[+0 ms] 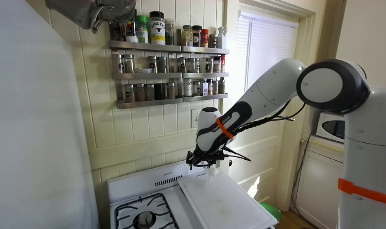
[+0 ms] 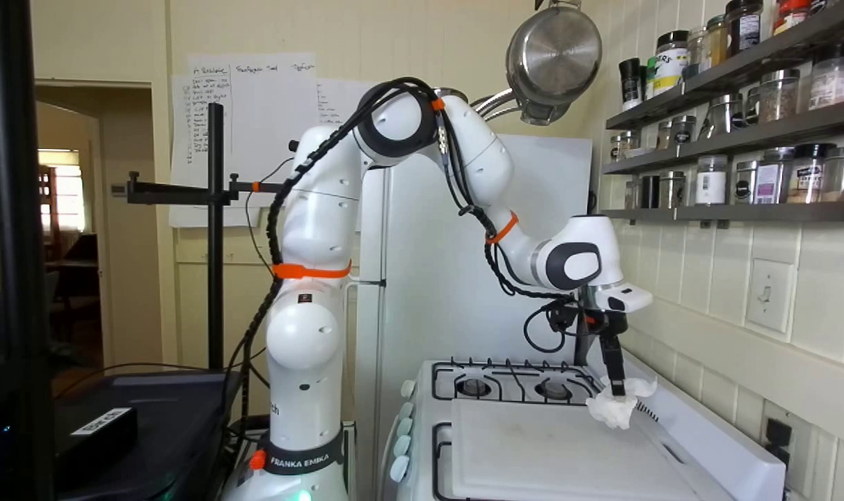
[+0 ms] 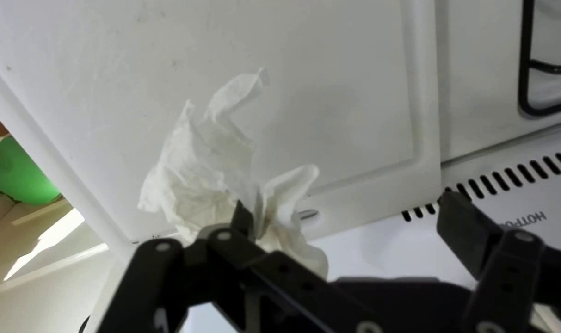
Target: Use the paper towel to wipe the white board
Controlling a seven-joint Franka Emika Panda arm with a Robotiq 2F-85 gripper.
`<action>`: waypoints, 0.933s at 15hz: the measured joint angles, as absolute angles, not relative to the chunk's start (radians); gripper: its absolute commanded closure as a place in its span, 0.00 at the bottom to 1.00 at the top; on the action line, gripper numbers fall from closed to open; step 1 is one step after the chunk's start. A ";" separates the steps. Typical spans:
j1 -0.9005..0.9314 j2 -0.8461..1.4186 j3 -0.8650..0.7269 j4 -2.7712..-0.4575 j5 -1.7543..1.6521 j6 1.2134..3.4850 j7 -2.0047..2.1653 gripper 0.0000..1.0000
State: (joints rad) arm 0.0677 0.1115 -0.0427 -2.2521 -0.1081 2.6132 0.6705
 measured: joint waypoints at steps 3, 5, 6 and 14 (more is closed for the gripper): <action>0.069 0.116 -0.030 -2.266 -0.110 2.714 0.680 0.00; 0.068 0.124 -0.007 -2.288 -0.041 2.754 0.644 0.00; 0.068 0.130 0.006 -2.303 0.002 2.758 0.613 0.00; 0.058 0.143 -0.020 -2.380 0.037 2.551 0.498 0.00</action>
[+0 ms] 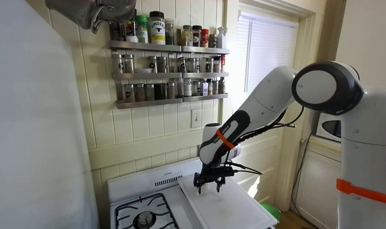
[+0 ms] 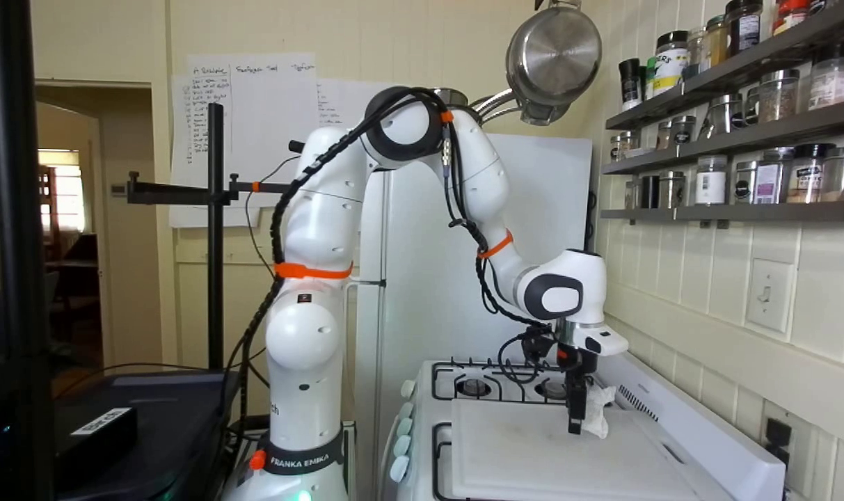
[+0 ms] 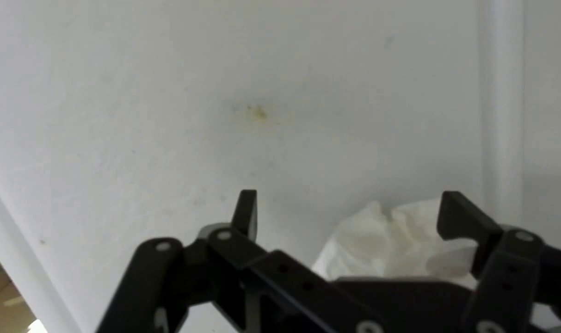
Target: Use the paper towel to wipe the white board
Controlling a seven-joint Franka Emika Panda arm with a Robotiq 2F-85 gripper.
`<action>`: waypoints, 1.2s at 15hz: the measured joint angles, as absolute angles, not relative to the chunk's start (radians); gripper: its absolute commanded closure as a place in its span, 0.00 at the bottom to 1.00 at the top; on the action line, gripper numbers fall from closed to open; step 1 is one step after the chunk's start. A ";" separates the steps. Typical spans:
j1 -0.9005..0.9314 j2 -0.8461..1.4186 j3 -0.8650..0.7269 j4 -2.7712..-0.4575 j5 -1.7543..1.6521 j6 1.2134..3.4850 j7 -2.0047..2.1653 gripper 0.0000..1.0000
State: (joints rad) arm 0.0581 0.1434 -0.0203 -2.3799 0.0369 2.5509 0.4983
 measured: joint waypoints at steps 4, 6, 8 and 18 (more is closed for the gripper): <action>0.051 0.123 -0.039 -2.368 0.008 2.465 0.487 0.00; 0.050 0.110 -0.040 -2.361 0.003 2.472 0.483 0.00; 0.050 0.094 -0.039 -2.359 0.003 2.488 0.474 0.00; 0.043 0.007 -0.039 -2.356 -0.030 2.493 0.469 0.00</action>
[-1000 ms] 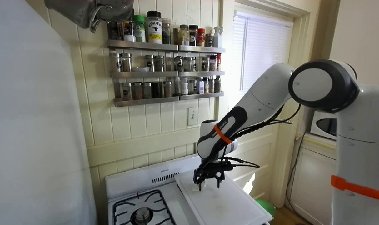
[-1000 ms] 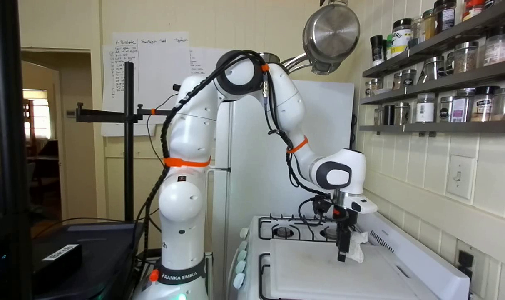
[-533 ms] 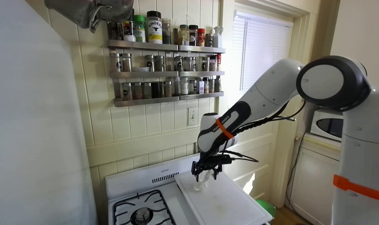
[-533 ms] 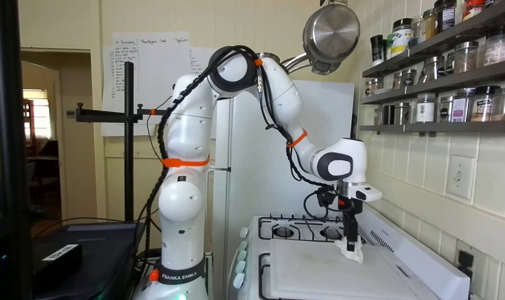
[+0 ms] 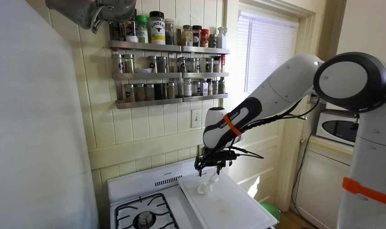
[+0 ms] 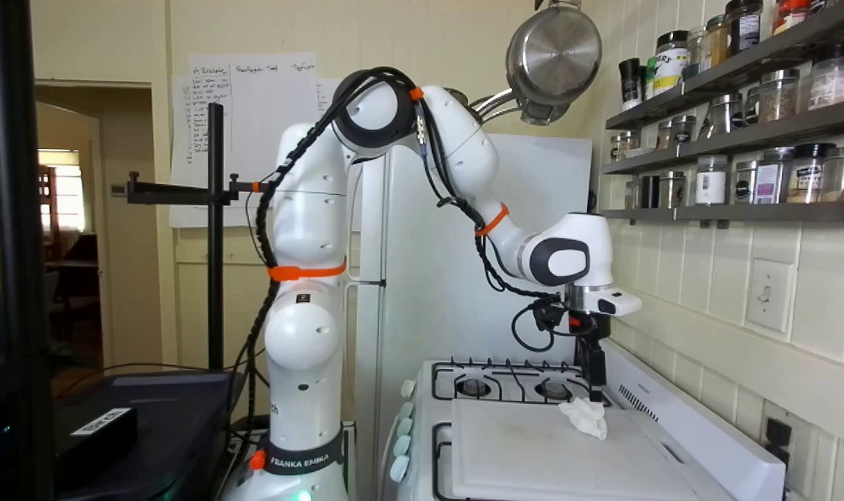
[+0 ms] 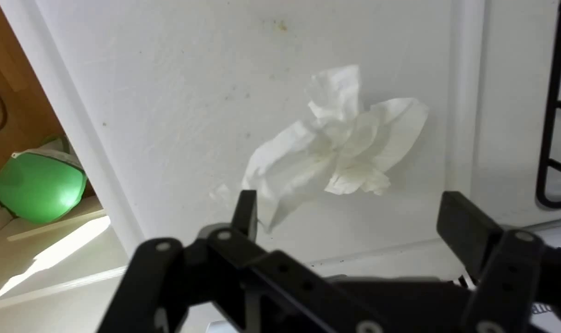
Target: Use the paper towel to wipe the white board
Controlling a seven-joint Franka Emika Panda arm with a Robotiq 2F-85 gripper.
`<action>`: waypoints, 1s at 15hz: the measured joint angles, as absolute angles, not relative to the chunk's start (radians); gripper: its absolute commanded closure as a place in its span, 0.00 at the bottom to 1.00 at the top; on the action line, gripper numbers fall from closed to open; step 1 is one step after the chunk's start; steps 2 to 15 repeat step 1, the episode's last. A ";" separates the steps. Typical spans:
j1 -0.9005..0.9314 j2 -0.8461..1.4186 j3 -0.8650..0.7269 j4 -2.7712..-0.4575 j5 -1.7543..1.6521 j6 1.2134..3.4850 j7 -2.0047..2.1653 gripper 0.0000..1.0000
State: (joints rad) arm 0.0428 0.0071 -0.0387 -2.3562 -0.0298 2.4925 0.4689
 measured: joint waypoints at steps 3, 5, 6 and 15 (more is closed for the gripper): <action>0.042 0.006 -0.039 -2.356 -0.030 2.493 0.469 0.00; 0.042 0.006 -0.039 -2.356 -0.030 2.493 0.469 0.00; 0.042 0.006 -0.039 -2.356 -0.030 2.493 0.469 0.00; 0.042 0.006 -0.039 -2.356 -0.030 2.493 0.469 0.00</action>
